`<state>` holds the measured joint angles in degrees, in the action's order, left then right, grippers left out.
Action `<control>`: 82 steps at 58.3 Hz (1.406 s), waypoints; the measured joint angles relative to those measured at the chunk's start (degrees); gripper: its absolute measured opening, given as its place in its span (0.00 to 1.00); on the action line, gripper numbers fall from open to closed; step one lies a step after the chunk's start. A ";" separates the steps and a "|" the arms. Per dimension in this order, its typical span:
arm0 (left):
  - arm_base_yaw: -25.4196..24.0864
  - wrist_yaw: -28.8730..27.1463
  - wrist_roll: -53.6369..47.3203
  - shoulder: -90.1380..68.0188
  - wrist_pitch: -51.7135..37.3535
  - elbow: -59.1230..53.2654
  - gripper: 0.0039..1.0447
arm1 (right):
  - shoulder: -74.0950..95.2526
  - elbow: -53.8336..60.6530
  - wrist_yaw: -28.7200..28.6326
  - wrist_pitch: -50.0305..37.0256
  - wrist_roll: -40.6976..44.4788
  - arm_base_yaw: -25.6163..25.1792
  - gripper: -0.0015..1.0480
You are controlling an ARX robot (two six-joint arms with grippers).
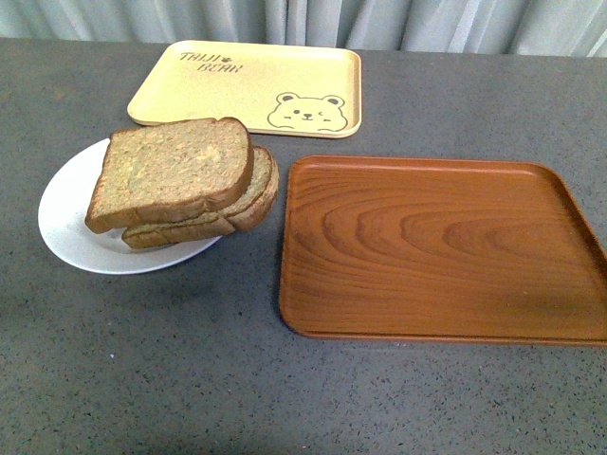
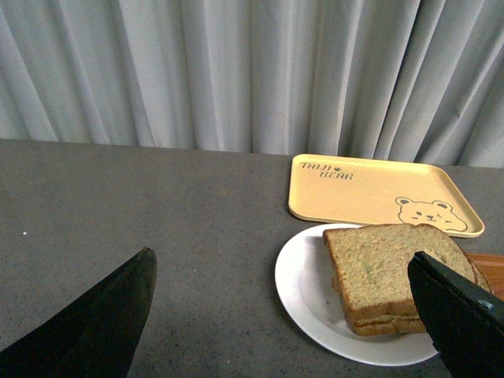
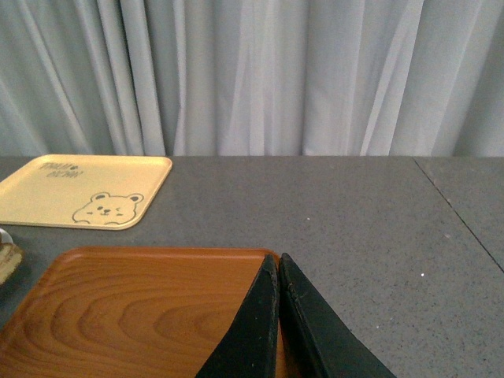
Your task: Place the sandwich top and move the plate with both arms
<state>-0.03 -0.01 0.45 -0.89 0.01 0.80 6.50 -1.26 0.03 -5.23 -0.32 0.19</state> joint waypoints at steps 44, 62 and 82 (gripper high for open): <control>-10.88 31.71 7.41 -19.61 14.86 8.37 0.92 | -6.21 0.00 -0.09 5.16 0.11 0.00 0.72; -14.23 38.80 19.21 -60.28 -16.11 14.36 0.92 | -6.23 0.00 -0.07 5.16 0.11 0.00 0.91; -11.21 34.36 27.63 -87.36 -33.55 17.90 0.92 | -6.23 0.00 -0.07 5.16 0.11 0.00 0.91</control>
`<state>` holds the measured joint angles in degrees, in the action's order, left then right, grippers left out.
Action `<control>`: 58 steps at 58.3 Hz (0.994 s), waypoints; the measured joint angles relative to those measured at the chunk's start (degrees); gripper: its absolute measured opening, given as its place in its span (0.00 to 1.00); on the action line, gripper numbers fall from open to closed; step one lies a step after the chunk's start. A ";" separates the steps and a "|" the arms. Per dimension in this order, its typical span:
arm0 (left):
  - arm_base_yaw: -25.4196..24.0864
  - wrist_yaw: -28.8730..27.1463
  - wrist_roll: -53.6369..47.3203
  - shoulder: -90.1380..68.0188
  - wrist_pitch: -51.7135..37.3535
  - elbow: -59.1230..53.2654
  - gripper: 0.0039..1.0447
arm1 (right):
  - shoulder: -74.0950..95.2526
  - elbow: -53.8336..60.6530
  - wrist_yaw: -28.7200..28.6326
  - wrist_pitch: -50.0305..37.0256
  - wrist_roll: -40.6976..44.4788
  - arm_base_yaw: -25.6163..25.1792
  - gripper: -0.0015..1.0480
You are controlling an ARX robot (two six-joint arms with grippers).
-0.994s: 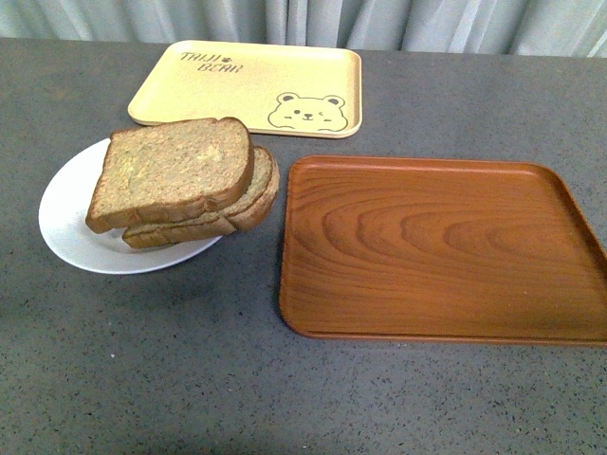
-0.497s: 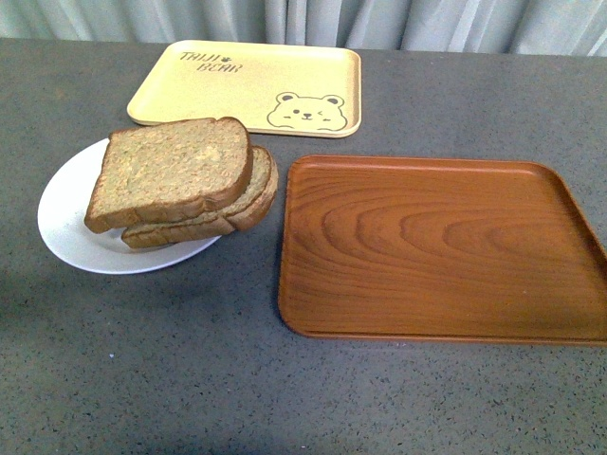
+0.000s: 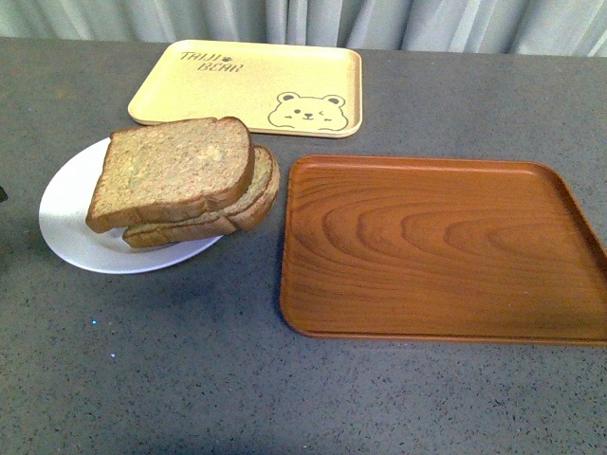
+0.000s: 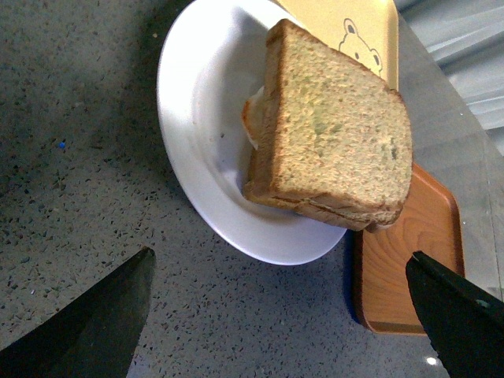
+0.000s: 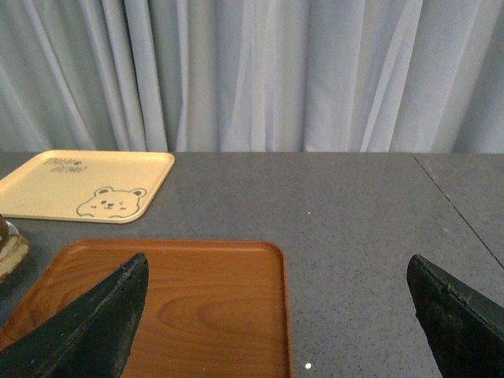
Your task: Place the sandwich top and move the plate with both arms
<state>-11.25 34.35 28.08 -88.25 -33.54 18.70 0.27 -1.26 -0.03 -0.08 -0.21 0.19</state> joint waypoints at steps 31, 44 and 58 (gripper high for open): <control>5.25 -3.58 8.31 -15.43 -7.28 6.69 0.92 | 0.00 0.00 0.00 0.00 0.00 0.00 0.91; 5.66 -4.50 13.53 -18.78 -7.41 10.67 0.92 | 0.00 0.00 0.00 0.00 0.00 0.00 0.91; 7.06 -6.67 19.69 -22.34 -7.39 13.55 0.92 | 0.00 0.00 0.00 0.00 0.00 0.00 0.91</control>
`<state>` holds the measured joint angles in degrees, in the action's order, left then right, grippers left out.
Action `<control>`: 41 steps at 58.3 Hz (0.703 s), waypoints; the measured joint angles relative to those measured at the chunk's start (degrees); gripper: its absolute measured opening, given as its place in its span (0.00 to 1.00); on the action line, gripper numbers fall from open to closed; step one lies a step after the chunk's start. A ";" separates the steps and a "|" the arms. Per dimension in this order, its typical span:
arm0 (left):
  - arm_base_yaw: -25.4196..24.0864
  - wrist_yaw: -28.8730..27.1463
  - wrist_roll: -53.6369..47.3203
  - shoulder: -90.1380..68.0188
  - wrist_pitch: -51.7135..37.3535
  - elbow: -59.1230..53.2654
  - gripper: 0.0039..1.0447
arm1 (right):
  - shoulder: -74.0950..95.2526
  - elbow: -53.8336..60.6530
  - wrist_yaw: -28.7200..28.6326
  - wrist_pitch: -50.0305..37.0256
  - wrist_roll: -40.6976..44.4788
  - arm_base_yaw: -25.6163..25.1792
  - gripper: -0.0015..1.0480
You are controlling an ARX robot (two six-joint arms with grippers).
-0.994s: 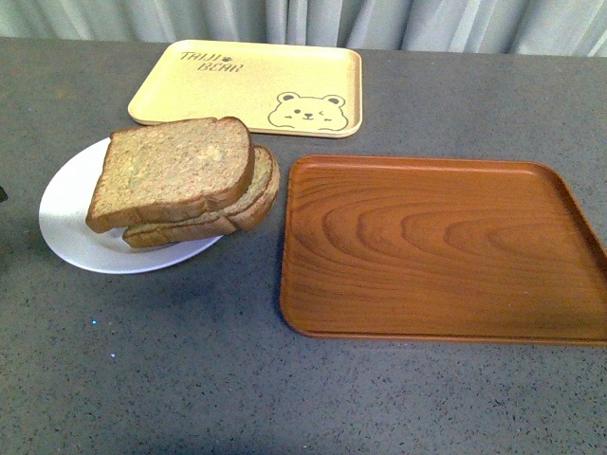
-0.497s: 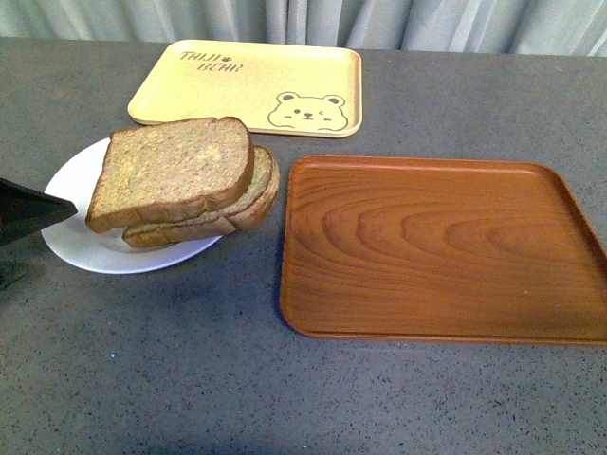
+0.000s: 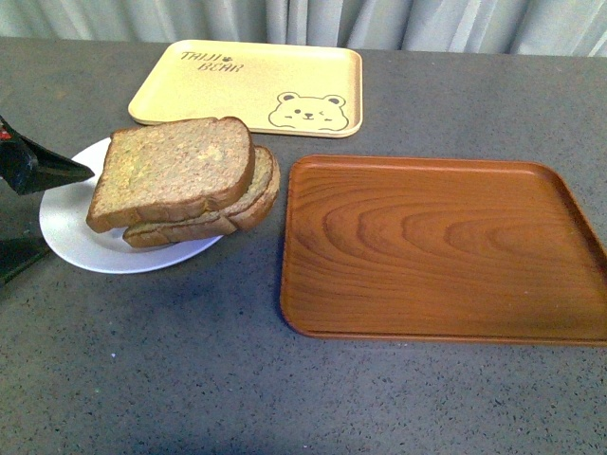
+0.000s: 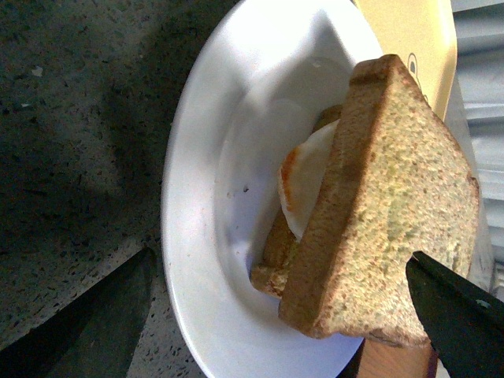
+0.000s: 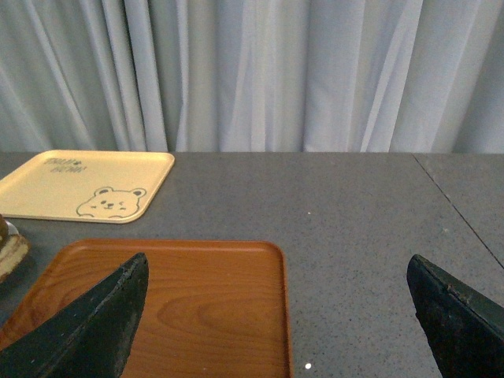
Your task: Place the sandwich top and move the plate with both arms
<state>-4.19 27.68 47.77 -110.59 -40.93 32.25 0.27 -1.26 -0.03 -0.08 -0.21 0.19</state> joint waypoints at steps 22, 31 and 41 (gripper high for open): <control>0.74 -0.31 6.56 -4.42 -1.57 2.51 0.92 | 0.00 0.00 0.02 0.00 0.00 0.00 0.91; 0.55 -0.17 9.05 -5.44 -2.29 3.54 0.92 | 0.00 0.00 0.00 0.00 0.00 0.00 0.91; -0.20 0.35 12.50 -6.60 -4.02 4.02 0.92 | 0.00 0.00 0.00 0.00 0.00 0.00 0.91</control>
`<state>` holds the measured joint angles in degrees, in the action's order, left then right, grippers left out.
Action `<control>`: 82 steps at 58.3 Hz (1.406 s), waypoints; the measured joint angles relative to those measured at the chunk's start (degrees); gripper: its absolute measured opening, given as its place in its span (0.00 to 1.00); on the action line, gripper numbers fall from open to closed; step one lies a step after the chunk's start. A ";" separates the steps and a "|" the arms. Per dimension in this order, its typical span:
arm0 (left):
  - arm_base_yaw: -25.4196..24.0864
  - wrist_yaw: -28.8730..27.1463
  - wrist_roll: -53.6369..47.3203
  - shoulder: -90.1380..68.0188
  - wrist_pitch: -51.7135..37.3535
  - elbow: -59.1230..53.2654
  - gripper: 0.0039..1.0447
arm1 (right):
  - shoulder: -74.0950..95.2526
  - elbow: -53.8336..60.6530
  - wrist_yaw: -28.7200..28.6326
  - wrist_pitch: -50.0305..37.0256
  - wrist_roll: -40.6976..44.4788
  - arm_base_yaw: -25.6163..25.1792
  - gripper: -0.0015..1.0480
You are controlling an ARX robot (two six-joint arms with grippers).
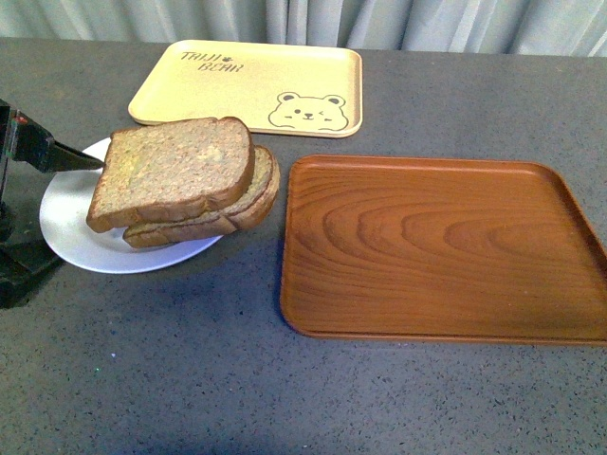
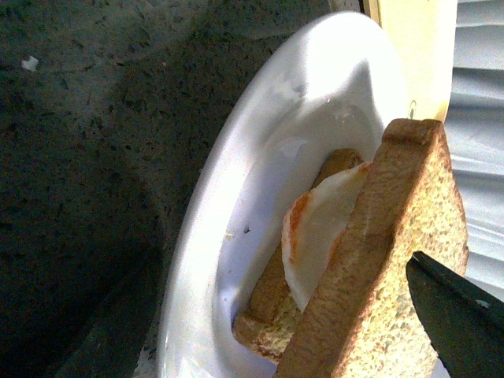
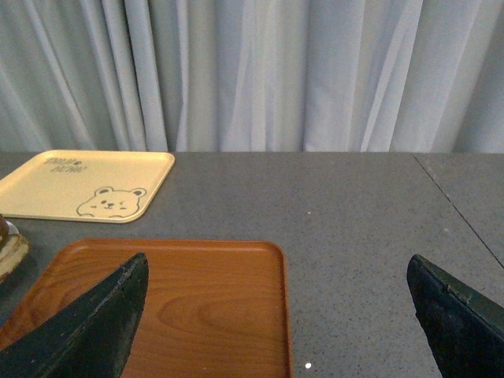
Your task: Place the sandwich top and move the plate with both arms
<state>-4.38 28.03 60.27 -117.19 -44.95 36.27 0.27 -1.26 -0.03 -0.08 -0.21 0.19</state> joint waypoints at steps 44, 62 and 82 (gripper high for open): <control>-0.42 0.15 5.55 -3.08 -2.84 0.00 0.10 | 0.00 0.00 0.00 0.00 0.00 0.00 0.91; -0.94 1.99 7.43 -1.79 -5.33 -2.21 0.02 | 0.00 0.00 0.00 0.00 0.00 0.00 0.91; 1.40 4.15 6.47 6.88 -5.97 -2.01 0.02 | 0.00 0.00 0.00 0.00 0.00 0.00 0.91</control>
<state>-2.98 32.18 66.74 -110.30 -50.92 34.26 0.27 -1.26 -0.03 -0.08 -0.21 0.19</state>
